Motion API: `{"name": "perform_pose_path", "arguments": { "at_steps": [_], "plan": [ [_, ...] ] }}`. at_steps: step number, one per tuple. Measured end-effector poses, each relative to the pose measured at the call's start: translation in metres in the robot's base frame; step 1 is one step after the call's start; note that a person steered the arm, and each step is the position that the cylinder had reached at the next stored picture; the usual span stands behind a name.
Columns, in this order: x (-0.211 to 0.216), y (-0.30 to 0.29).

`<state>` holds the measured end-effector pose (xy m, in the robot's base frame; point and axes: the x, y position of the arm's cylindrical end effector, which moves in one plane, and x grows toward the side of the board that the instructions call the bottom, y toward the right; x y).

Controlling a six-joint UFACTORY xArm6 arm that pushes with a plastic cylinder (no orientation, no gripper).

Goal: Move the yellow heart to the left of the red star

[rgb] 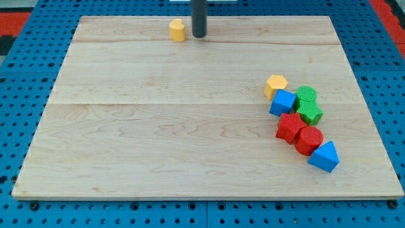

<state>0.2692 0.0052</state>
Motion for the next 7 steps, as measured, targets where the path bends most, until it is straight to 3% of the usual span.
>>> {"name": "perform_pose_path", "arguments": {
  "at_steps": [1,2,4,6,7],
  "plan": [
    [-0.054,0.013],
    [-0.077,-0.040],
    [-0.017,-0.076],
    [0.101,-0.033],
    [0.115,-0.030]
  ]
}}
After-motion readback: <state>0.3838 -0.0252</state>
